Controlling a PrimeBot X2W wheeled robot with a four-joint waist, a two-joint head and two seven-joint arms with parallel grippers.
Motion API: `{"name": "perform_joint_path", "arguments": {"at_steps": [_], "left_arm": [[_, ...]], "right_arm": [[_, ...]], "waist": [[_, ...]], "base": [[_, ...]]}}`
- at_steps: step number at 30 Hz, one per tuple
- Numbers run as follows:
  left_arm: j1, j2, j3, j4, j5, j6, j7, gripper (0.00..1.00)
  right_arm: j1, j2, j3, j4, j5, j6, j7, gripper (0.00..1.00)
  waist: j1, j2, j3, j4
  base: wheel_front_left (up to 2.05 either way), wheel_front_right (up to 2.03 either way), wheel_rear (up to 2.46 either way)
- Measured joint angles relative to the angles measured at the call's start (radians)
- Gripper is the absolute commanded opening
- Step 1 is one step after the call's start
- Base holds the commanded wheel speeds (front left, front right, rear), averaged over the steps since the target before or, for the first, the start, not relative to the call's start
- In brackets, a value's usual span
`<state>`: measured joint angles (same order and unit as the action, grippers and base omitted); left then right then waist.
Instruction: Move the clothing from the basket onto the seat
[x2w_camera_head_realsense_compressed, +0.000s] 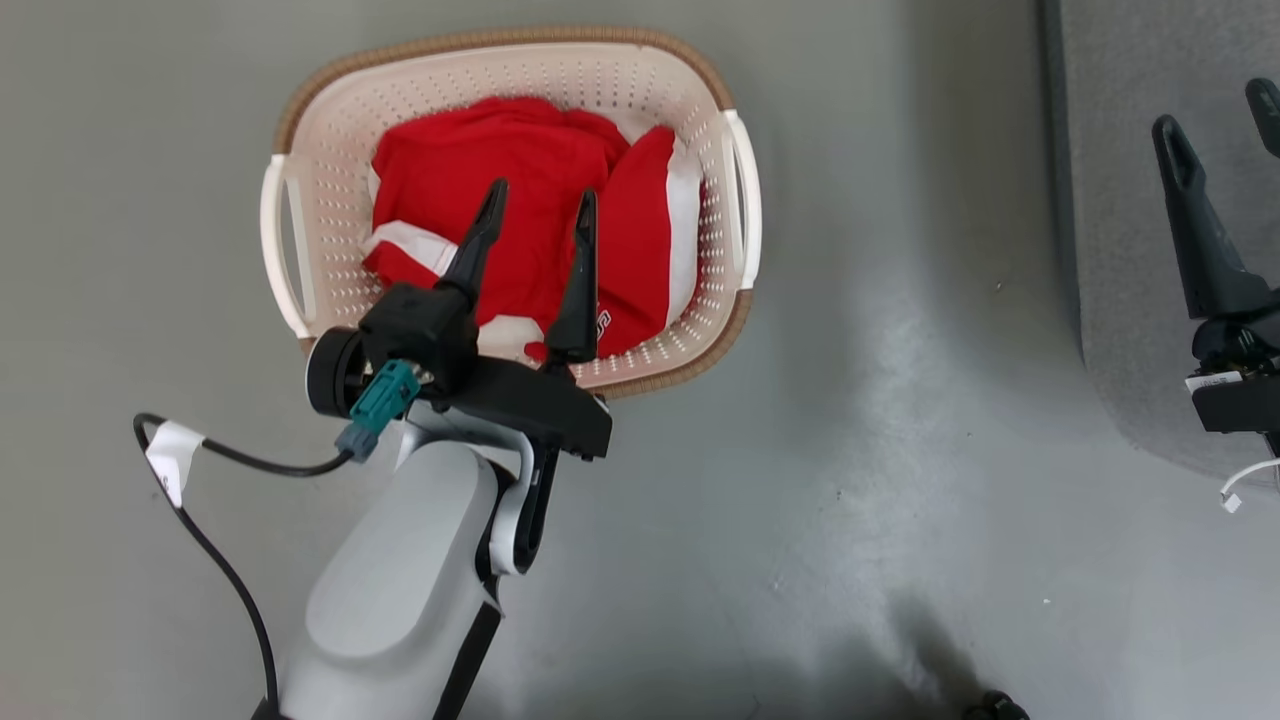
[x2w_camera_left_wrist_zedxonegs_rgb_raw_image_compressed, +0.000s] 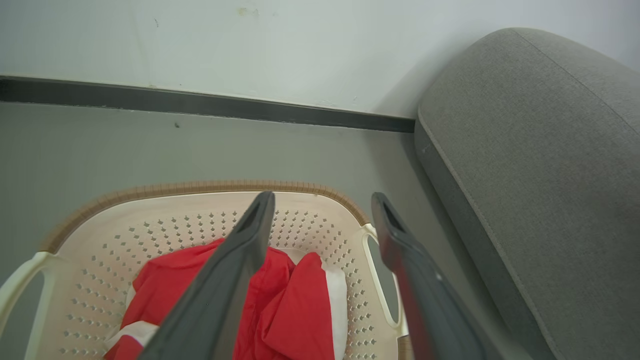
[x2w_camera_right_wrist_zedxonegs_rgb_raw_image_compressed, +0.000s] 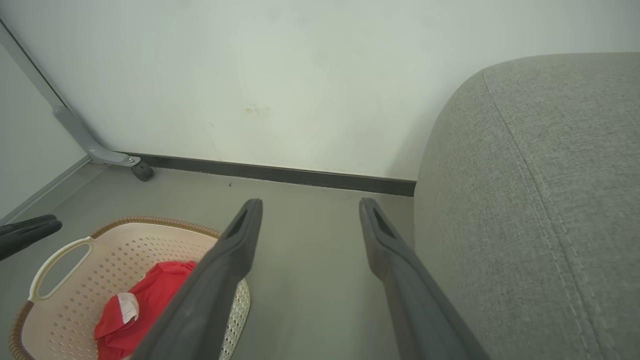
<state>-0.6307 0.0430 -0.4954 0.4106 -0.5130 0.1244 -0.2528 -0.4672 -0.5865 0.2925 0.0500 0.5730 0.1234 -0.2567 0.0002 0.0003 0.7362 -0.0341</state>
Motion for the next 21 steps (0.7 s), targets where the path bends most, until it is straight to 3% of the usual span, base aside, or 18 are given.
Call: {"name": "perform_joint_path", "arguments": {"at_steps": [21], "left_arm": [[-0.144, -0.005, -0.064, 0.158, -0.145, 0.0, 0.0, 1.0]], "right_arm": [[-0.052, -0.06, 0.053, -0.049, 0.027, 0.0, 0.0, 1.0]], "waist": [[-0.0001, -0.0002, 0.113, 0.024]], "base": [[0.0, 0.0, 0.0]]}}
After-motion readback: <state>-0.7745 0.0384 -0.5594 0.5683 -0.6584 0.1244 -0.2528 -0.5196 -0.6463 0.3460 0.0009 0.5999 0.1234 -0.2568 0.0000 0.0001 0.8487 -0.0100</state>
